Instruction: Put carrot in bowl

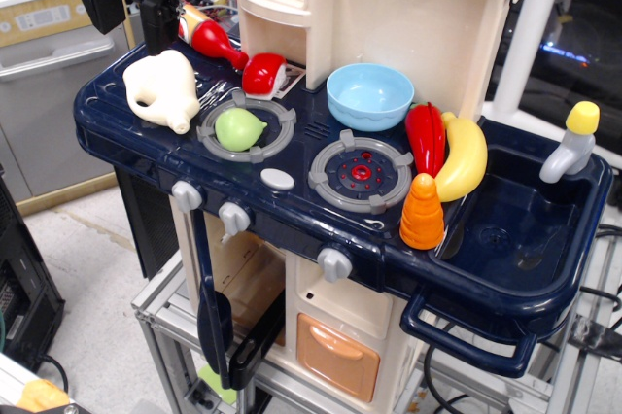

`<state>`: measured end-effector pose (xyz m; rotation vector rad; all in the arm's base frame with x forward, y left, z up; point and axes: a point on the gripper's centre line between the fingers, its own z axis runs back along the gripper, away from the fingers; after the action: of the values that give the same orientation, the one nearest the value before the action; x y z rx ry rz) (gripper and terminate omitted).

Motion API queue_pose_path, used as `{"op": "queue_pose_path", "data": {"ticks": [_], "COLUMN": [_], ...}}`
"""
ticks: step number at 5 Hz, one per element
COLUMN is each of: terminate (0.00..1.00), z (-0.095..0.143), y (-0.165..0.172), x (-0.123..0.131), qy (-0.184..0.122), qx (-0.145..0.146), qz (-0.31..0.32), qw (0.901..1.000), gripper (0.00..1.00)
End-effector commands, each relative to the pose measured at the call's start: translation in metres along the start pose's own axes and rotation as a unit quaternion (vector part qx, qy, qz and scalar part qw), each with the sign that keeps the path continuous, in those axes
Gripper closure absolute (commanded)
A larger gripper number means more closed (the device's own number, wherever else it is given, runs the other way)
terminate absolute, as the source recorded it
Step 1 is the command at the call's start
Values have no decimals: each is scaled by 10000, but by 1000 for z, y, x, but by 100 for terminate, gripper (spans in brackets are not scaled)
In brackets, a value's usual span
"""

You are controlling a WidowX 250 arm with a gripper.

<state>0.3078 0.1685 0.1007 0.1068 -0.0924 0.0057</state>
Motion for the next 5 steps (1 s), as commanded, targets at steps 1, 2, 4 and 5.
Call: {"op": "queue_pose_path", "data": {"ticks": [1,2,4,5], "terminate": [0,0,0,0], "z": [0,29,64,67], "y": [0,-47,-142,-191], "x": [0,-5,-10,-5], "qy": [0,143,-37,-126], "qx": [0,-126,-305,-339], "qz": [0,-68,-105,368], "qw": [10000,9998,9995,9987], "gripper": [0,0,0,0]}}
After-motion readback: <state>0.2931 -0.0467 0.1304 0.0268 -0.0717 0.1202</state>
